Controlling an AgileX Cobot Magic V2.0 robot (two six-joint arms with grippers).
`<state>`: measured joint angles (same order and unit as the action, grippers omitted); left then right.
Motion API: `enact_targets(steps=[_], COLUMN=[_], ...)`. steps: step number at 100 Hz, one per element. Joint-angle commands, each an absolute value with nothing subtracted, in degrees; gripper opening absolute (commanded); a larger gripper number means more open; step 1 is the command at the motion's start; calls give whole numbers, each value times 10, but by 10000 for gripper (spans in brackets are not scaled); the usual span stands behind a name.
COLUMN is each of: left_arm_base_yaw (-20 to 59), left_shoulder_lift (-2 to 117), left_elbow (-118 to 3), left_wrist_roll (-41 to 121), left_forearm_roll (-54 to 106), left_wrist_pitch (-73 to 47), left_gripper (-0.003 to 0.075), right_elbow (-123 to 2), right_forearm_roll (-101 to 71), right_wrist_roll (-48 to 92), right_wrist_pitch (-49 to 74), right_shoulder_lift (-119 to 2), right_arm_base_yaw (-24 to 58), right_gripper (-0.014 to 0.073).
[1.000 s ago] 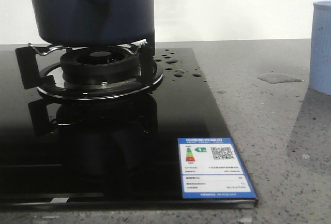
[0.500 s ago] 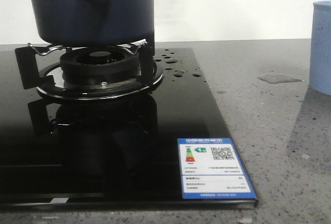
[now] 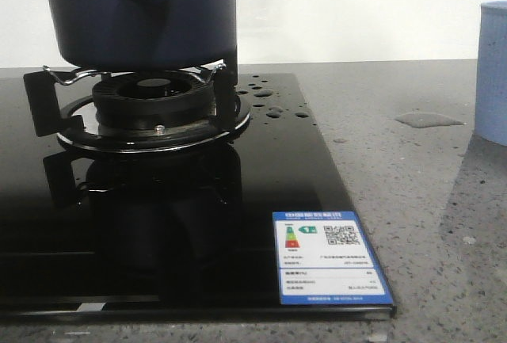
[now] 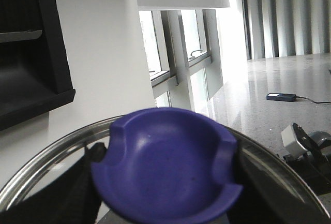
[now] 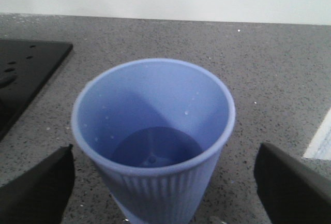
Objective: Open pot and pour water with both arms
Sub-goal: 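Lift the cup with the right gripper and carry it over the pot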
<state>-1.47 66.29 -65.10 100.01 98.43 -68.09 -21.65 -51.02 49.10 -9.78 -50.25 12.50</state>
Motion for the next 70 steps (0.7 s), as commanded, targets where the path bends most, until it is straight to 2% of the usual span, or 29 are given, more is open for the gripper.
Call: enact_targets(steps=[1,35,54,70], left_arm_base_yaw=[-14,-14,-14,-9], left_shoulder_lift=[651,651,651,651], left_elbow=[-671,-671,-671,-671], left_wrist_roll=[995,995,995,995], left_forearm_roll=[1047,1047,1047,1047], left_wrist_pitch=[-688,-688,-691,-697], left_gripper=[294,294,294,294], right_elbow=[-232,-232,-232,-232], right_forearm_roll=[-509,-507,-493,-413], right_wrist_roll=[487,467,413,311], right_wrist_pitch=[-141,-235,-266,-287], right_shoulder_lift=[-511,-554,-590,-620], right_arm_base_yaw=[130,191,192,192], right_gripper=[636,634,634,634])
